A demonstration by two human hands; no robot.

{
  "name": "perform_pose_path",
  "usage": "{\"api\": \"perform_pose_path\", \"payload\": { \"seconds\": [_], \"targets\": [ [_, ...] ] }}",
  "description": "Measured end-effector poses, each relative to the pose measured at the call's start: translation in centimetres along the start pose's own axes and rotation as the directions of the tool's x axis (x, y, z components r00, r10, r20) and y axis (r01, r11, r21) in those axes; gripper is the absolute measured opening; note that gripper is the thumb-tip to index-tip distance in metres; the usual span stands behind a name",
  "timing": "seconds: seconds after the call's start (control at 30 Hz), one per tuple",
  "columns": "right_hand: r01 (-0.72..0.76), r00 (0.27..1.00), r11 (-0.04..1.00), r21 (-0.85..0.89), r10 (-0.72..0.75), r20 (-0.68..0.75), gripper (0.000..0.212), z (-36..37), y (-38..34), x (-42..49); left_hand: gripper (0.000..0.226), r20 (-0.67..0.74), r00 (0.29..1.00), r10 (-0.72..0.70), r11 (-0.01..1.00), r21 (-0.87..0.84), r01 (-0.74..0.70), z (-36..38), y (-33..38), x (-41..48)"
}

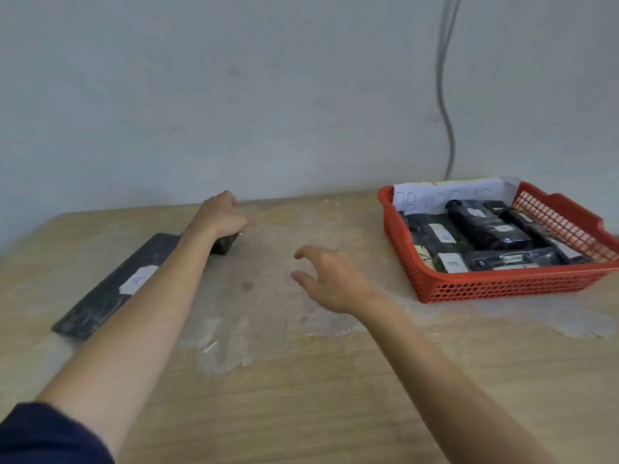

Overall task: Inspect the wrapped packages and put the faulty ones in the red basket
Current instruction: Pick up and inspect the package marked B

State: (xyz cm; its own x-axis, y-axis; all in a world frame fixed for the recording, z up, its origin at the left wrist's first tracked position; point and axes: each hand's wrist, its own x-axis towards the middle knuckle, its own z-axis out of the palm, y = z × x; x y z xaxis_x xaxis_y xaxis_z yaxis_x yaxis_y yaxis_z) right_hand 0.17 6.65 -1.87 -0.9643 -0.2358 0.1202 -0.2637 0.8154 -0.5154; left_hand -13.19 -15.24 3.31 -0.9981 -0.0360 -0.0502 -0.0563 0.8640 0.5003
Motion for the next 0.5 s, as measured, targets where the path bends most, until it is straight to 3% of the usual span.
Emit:
{"api": "perform_pose_path", "payload": {
  "seconds": [0.07, 0.17, 0.33, 0.4, 0.5],
  "targets": [
    [-0.031, 0.994, 0.996, -0.079, 0.039, 0.102, 0.056, 3.8, -0.1, 1.5, 0.094, 0.077, 0.992, -0.102, 0.984, 0.157, 0.089, -0.7, -3.1, 1.0],
    [-0.075, 0.989, 0.965, -0.251, 0.105, 0.106, 0.062, 6.8, -0.8, 2.8, 0.128, 0.156, 0.973, -0.168, 0.953, 0.28, 0.119, 0.0, -5.9, 2.5],
    [-0.091, 0.973, 0.931, -0.354, 0.158, 0.168, 0.07, 6.9, -0.9, 3.8, 0.125, 0.088, 0.99, -0.106, 0.953, 0.292, 0.076, 0.6, -5.5, 2.8],
    [-0.113, 0.981, 0.96, -0.255, 0.148, 0.126, 0.07, 6.7, -0.7, 4.0, 0.124, 0.003, 1.0, 0.021, 0.954, 0.298, -0.021, 1.1, -4.4, 2.0],
    [-0.168, 0.977, 0.969, 0.18, 0.187, -0.098, 0.071, 5.9, -0.4, 3.7, 0.13, -0.123, 0.95, 0.285, 0.95, 0.171, -0.263, 3.0, -2.4, -0.7]
  ]
}}
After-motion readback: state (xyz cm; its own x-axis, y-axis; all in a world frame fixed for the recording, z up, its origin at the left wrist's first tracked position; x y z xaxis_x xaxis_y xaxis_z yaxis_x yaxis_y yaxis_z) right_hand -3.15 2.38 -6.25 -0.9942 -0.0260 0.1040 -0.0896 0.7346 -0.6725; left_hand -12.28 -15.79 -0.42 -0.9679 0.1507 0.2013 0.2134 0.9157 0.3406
